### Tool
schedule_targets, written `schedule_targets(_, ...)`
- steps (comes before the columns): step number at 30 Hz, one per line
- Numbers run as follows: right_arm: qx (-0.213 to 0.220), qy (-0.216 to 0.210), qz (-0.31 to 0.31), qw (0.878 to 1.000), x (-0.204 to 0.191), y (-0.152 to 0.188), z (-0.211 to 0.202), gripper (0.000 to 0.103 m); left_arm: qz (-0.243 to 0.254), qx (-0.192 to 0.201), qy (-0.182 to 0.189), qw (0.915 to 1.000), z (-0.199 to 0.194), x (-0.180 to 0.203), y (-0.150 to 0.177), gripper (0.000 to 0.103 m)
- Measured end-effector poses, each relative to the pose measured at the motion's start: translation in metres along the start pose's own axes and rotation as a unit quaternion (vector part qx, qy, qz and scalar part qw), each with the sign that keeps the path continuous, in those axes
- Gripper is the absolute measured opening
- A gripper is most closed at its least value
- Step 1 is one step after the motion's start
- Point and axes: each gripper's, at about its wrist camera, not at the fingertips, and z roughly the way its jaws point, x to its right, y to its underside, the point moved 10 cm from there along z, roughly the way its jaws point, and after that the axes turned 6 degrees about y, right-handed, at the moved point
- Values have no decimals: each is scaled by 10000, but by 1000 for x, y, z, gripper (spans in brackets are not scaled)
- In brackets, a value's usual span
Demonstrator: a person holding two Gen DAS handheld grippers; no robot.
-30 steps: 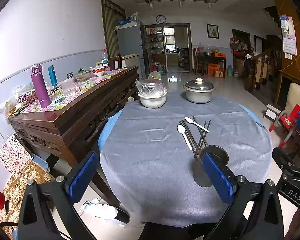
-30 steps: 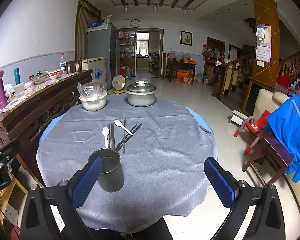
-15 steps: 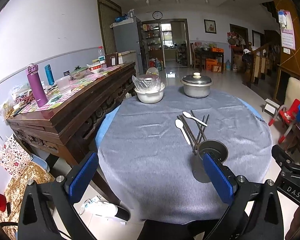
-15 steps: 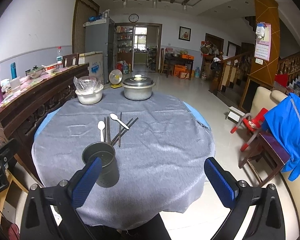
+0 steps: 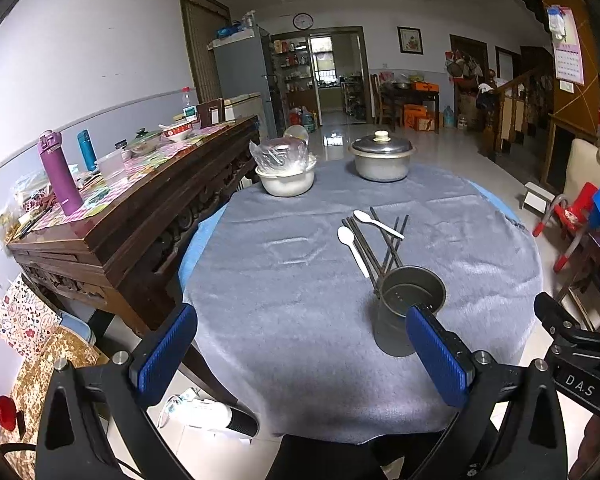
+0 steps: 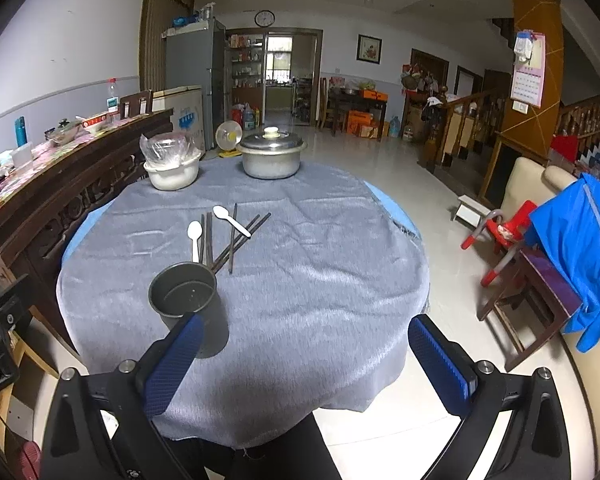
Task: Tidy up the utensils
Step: 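Move both tools forward toward the white spoons beside the grey cup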
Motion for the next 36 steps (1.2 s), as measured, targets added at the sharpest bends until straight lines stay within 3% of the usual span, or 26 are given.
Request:
schedule_targets(28, -402, 104, -118, 9991, 8, 14, 34, 103, 186, -287, 170, 9993, 28, 27, 2, 103)
schedule_targets(36, -418, -113, 117, 9990, 20, 0, 53, 103, 271, -381, -90, 9989, 56, 16, -13, 103)
